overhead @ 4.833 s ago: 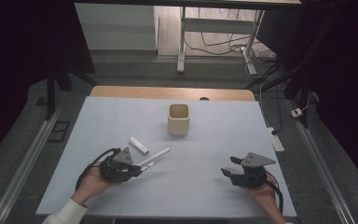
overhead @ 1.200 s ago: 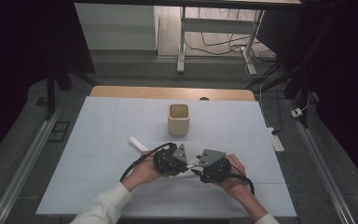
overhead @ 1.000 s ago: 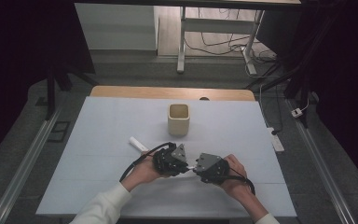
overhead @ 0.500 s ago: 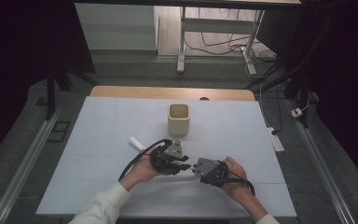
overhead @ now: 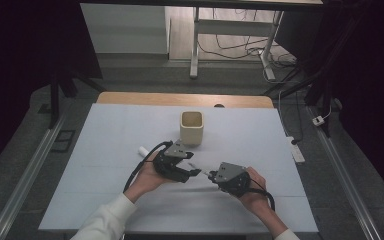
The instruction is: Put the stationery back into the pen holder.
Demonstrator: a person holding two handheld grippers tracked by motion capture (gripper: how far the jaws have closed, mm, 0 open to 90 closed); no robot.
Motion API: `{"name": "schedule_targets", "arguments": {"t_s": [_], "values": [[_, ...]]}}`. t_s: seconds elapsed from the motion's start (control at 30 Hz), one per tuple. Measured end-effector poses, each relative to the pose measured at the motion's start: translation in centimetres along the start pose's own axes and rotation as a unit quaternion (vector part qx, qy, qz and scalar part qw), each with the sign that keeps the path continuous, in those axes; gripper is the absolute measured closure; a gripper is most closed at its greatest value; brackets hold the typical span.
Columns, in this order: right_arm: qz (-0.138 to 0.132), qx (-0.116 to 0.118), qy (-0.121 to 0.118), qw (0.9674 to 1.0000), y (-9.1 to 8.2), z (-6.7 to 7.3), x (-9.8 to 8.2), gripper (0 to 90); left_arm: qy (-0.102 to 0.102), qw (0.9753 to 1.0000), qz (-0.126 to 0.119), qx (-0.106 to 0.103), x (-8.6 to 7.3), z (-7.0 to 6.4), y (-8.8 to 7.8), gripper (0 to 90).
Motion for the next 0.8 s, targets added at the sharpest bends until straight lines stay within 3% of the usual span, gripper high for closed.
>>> {"name": "schedule_targets", "arguments": {"t_s": [0.23,0.43,0.8], "values": [[-0.015,-0.002,0.028,0.9995,-0.1,-0.4,-0.3,78.5,-0.004,1.0000,0.002,0.006,-0.3,0.3,0.0,32.8],[-0.028,-0.002,0.037,0.9989,0.2,-0.2,-0.3,78.5,-0.021,0.9997,-0.013,-0.007,-0.3,0.4,0.1,35.4],[-0.021,0.007,0.026,0.9994,0.9,0.6,-0.2,78.5,-0.014,0.9989,-0.015,-0.041,-0.4,0.0,0.5,65.0]]}}
Point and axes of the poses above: each handheld gripper's, and its own axes: y roughly forward along the jaws, x roughly out of its top, z roughly to its left, the point moved 3 cm from there along y, roughly forward along the jaws, and after that the axes turned 3 degrees about y, right-handed, at the moved point
